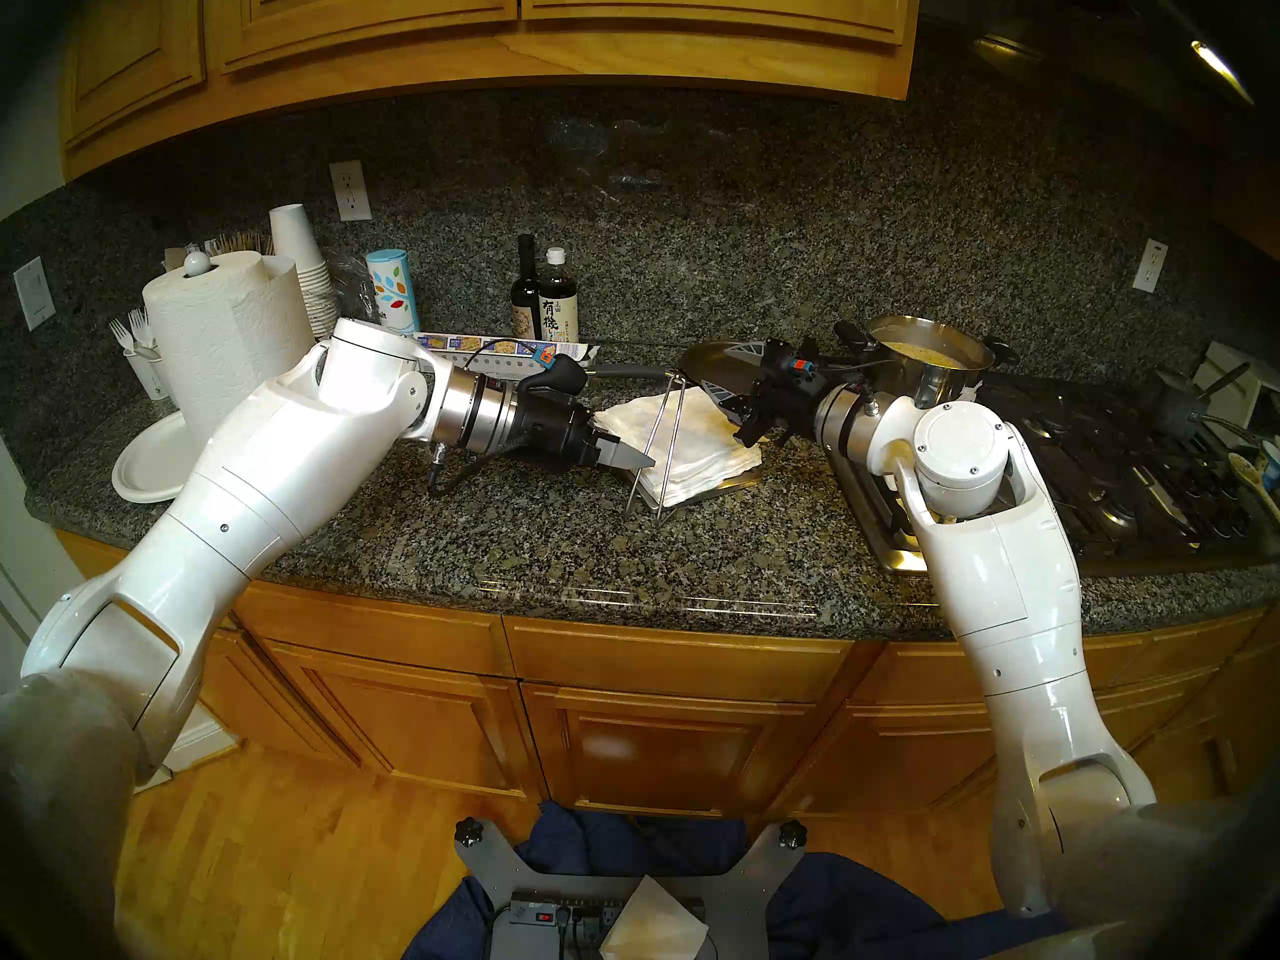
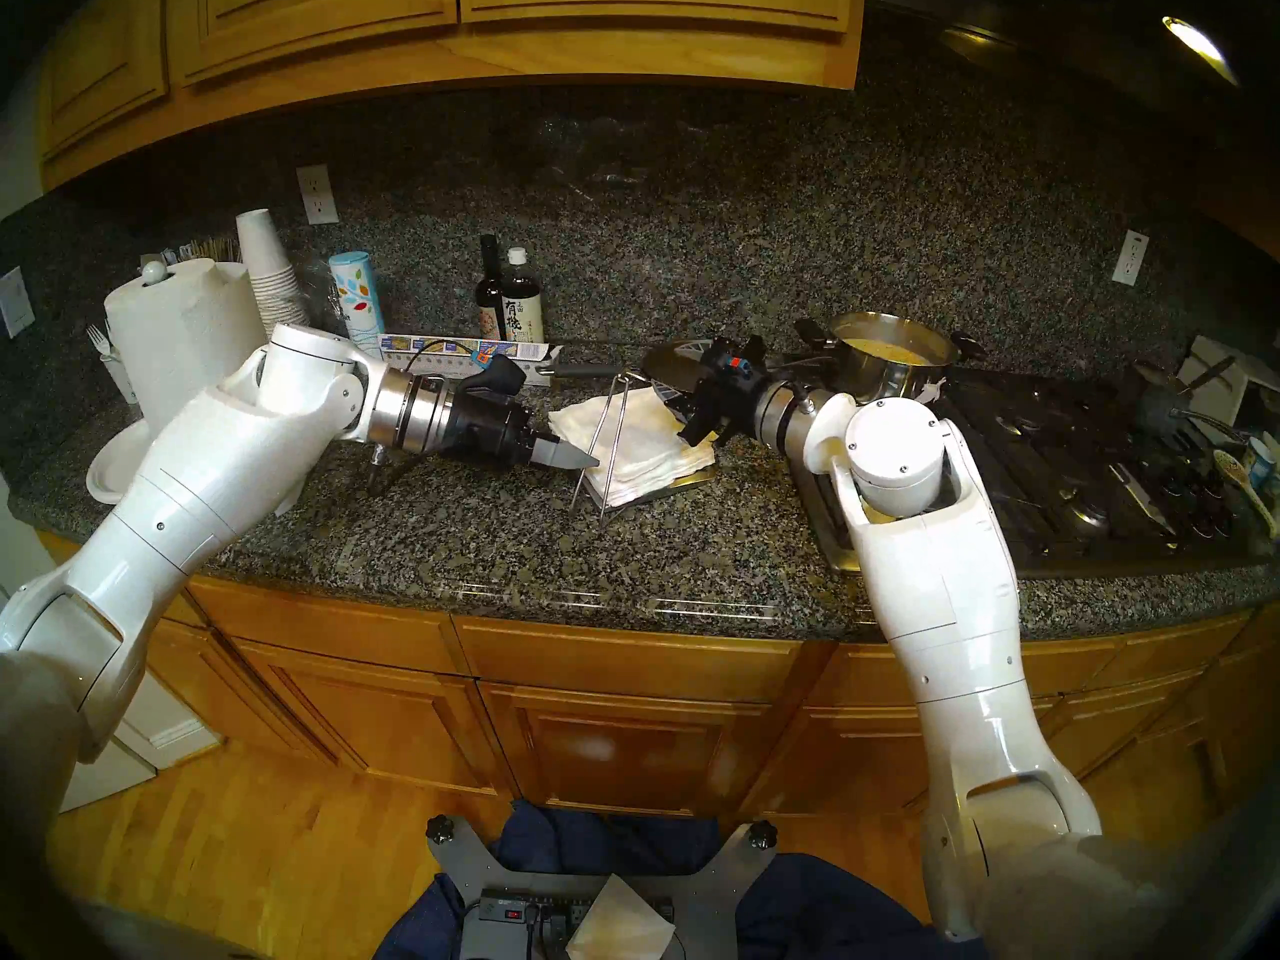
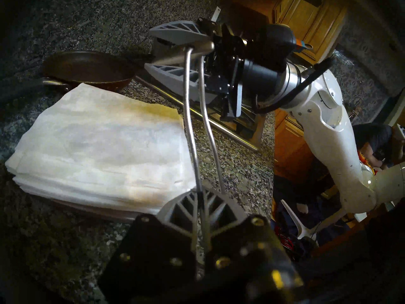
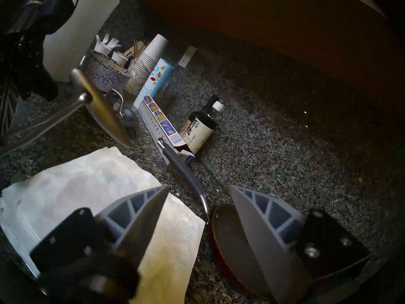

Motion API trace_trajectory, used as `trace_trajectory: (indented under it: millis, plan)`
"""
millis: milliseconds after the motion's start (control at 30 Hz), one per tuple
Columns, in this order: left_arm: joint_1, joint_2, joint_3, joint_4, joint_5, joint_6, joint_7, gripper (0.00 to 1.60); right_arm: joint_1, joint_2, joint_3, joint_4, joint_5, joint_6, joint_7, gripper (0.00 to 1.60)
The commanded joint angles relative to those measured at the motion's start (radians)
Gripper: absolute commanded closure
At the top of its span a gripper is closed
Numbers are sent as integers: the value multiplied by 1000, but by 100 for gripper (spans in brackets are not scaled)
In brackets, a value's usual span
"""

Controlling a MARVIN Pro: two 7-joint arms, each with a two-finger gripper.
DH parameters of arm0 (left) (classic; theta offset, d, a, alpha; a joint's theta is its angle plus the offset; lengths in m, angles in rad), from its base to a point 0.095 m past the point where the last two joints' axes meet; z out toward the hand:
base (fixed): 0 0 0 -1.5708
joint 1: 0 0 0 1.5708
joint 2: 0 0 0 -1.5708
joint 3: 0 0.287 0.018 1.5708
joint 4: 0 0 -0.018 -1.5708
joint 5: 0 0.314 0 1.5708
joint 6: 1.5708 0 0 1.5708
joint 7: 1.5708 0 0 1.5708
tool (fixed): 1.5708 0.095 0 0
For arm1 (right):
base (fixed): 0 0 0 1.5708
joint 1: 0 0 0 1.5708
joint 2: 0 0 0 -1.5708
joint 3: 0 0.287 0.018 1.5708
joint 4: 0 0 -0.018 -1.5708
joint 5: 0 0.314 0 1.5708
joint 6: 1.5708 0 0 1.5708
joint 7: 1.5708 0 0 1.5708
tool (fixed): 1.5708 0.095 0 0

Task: Take napkin out of napkin holder

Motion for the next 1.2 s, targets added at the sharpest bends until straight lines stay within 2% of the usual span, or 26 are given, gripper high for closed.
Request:
trace_trajectory:
  millis: [0, 267, 567, 833, 967, 1067, 1167]
  plan:
    - [22, 12, -55, -78, -22, -54, 15, 137, 43, 4, 10, -35, 4, 4, 5, 41]
    - [75, 40, -65, -147, -8, -105, 50, 141, 74, 24, 11, -57, -5, 14, 25, 35]
    - [150, 78, -93, -221, -4, -199, 84, 147, 104, 26, 1, -73, -12, 38, 48, 29]
    - [219, 120, -127, -294, -13, -249, 119, 146, 122, 19, -20, -75, -27, 63, 68, 24]
    - [242, 134, -145, -322, -17, -264, 131, 137, 139, 24, -42, -62, -47, 77, 84, 19]
    - [256, 140, -157, -338, -22, -271, 139, 122, 148, 23, -49, -57, -52, 82, 90, 18]
    - [267, 144, -165, -351, -25, -279, 142, 87, 155, 23, -55, -57, -56, 87, 94, 19]
